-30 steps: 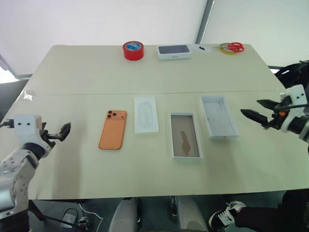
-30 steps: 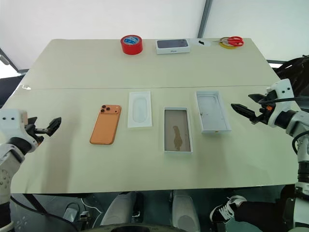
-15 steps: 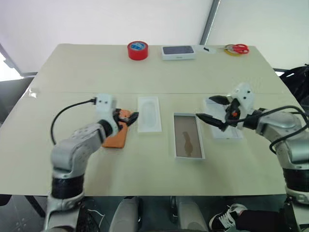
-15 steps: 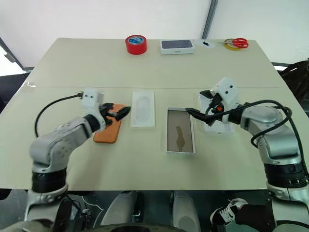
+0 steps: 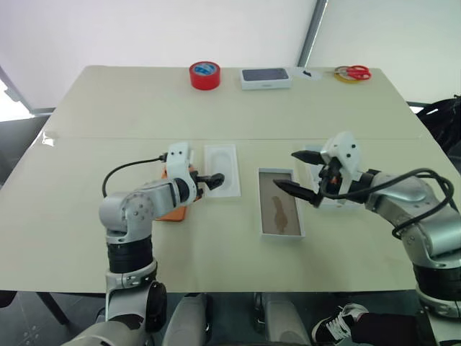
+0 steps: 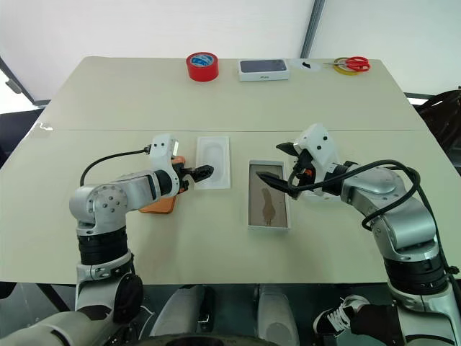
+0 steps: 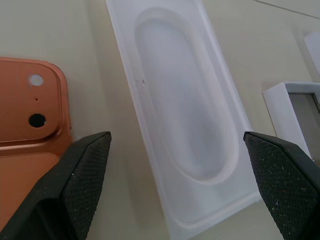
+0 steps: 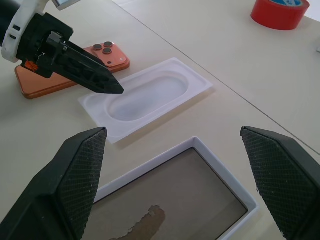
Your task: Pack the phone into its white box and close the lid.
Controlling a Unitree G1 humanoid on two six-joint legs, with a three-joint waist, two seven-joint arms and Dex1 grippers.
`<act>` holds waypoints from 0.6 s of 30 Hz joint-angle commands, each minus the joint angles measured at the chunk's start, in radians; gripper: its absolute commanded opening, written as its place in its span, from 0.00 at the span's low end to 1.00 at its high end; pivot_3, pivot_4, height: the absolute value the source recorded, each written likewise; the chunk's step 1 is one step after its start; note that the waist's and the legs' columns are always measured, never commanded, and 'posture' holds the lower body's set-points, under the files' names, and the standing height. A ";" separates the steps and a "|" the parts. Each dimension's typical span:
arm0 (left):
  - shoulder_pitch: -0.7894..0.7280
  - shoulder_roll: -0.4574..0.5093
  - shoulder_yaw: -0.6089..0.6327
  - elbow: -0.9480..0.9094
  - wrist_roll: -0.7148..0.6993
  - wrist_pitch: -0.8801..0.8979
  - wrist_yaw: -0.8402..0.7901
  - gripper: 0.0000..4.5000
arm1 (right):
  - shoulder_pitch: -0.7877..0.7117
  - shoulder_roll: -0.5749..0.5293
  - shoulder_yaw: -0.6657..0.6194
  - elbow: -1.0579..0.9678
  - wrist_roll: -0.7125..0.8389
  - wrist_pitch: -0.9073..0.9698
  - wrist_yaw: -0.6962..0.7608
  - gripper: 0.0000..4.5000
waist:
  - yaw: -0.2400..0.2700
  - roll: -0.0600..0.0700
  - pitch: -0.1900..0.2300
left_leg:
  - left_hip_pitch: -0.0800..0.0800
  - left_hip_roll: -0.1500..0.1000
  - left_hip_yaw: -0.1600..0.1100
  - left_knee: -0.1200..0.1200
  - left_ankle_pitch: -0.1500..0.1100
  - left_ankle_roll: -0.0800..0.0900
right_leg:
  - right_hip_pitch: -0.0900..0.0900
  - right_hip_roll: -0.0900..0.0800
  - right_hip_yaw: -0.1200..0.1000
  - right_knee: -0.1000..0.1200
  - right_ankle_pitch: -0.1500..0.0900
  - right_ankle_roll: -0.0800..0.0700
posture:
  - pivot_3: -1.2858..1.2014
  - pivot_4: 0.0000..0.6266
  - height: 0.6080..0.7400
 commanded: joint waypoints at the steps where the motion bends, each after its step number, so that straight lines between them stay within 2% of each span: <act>1: -0.056 -0.027 0.003 0.073 0.033 -0.035 0.018 0.99 | 0.018 -0.038 0.013 -0.079 0.020 0.000 0.039 0.99 | 0.001 0.000 0.000 | 0.000 0.000 0.000 0.000 0.000 0.000 | 0.000 0.000 0.000 0.000 0.000 0.000 | 0.52 0.24 0.97; 5: -0.112 -0.057 0.021 0.181 0.048 -0.090 0.017 0.99 | 0.041 -0.081 0.048 -0.109 0.008 0.000 0.068 0.99 | 0.000 0.000 0.000 | 0.000 -0.001 0.000 0.000 0.000 0.000 | 0.001 0.000 0.000 0.000 0.000 0.000 | 0.52 0.24 0.97; 6: -0.121 -0.067 0.035 0.198 0.044 -0.093 0.018 0.94 | 0.050 -0.100 0.061 -0.118 0.000 -0.001 0.079 1.00 | -0.001 0.000 0.000 | 0.000 -0.001 0.000 0.000 0.000 0.000 | 0.001 0.000 0.000 0.000 0.000 0.000 | 0.52 0.24 0.97; 8: -0.132 -0.081 0.058 0.222 0.035 -0.088 0.017 0.80 | 0.073 -0.142 0.094 -0.130 -0.035 -0.008 0.092 1.00 | 0.000 0.000 0.000 | 0.000 0.000 0.000 0.000 0.000 0.000 | 0.001 0.000 0.000 0.000 0.000 0.000 | 0.52 0.24 0.97; 9: -0.135 -0.084 0.062 0.228 0.034 -0.086 0.015 0.70 | 0.082 -0.156 0.104 -0.132 -0.047 -0.013 0.095 1.00 | 0.000 0.000 0.000 | 0.000 0.000 0.000 0.000 0.000 0.000 | 0.001 0.000 0.000 -0.001 0.000 0.000 | 0.52 0.24 0.97; 15: -0.135 -0.084 0.080 0.237 0.038 -0.079 0.014 0.02 | 0.146 -0.214 0.121 -0.169 -0.068 -0.030 0.133 1.00 | 0.000 -0.001 0.000 | 0.000 0.000 0.000 0.000 0.000 0.000 | 0.000 0.000 0.000 -0.001 0.000 0.000 | 0.52 0.24 0.97; 18: -0.136 -0.072 0.084 0.235 0.036 -0.082 0.008 0.01 | 0.188 -0.268 0.156 -0.200 -0.103 -0.049 0.163 1.00 | 0.000 -0.001 0.000 | 0.000 0.000 0.000 0.000 0.000 0.000 | 0.001 0.000 0.000 -0.001 0.000 0.000 | 0.52 0.24 0.97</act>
